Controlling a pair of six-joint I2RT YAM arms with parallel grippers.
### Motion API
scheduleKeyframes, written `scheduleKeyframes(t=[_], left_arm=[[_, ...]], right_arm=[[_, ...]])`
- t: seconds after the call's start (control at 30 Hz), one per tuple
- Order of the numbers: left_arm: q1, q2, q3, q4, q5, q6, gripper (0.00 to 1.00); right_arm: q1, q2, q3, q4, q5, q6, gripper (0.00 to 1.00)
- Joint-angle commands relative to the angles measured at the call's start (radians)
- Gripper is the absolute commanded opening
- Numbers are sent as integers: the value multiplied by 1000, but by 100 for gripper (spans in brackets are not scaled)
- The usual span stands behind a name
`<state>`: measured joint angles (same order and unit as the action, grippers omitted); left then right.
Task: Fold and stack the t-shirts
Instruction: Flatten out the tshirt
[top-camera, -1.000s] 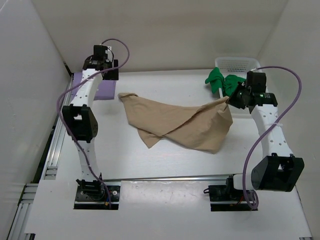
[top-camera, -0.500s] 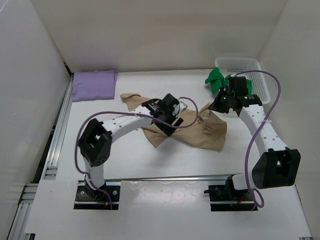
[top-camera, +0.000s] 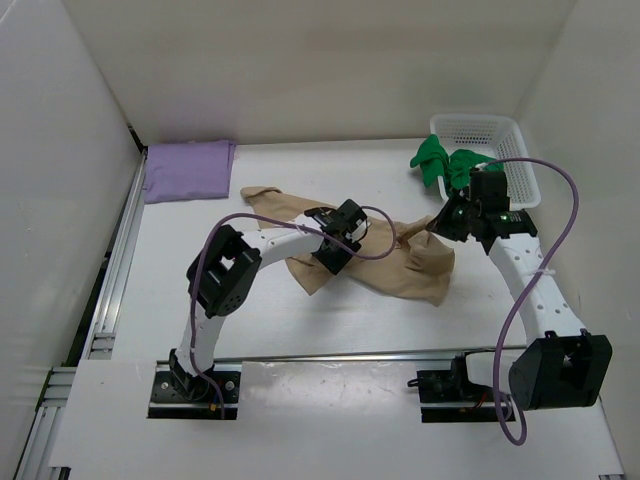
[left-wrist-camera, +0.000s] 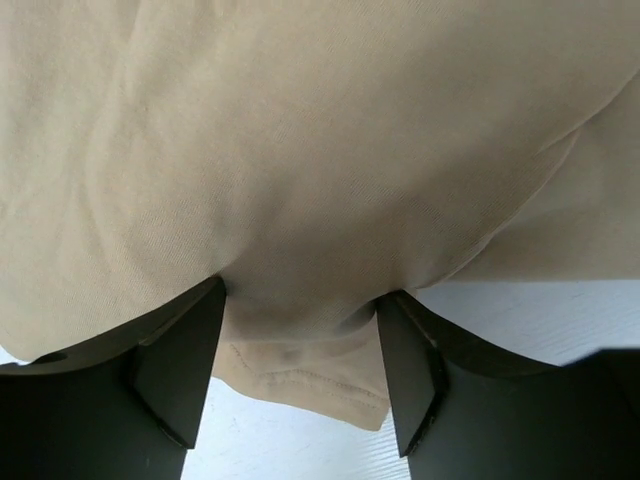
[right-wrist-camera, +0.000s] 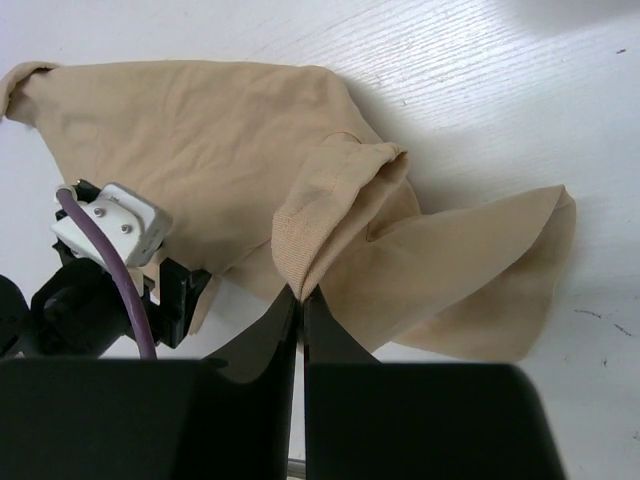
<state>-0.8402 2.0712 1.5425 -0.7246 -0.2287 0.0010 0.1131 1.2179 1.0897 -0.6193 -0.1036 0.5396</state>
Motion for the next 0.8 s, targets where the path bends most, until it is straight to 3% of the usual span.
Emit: scheduleKeyframes(t=[0.0,0.13,0.33,0.4,0.57,0.6,0.63,0.77], left_arm=[[-13,-39,47,25,29,-1,74],[-40,-69,47,16,78,-1,80],[-50,-25,47,7,32,-1,79],[-50,-10,56,7,8,-1,71],[-20,15,120,7,-84,-1,36],[-20,15,120,7,-84,-1,28],[-20,6,120,7,-99,-1,10],[16,-104,91,7,-113,-1,10]], right_arm=[[-3,-21,-1,21,7,-12,0],[-3,-31,-1,12,16,-12,0],[-3,-40,-10,12,16,-12,0],[-3,-40,-10,12,16,-21,0],[-3,-61,-10,3,25,-21,0],[-3,-61,-10,3,25,-21,0],[-3,-70,-10,3,25,-21,0],[-13,-80,1,-8,59,-43,0]])
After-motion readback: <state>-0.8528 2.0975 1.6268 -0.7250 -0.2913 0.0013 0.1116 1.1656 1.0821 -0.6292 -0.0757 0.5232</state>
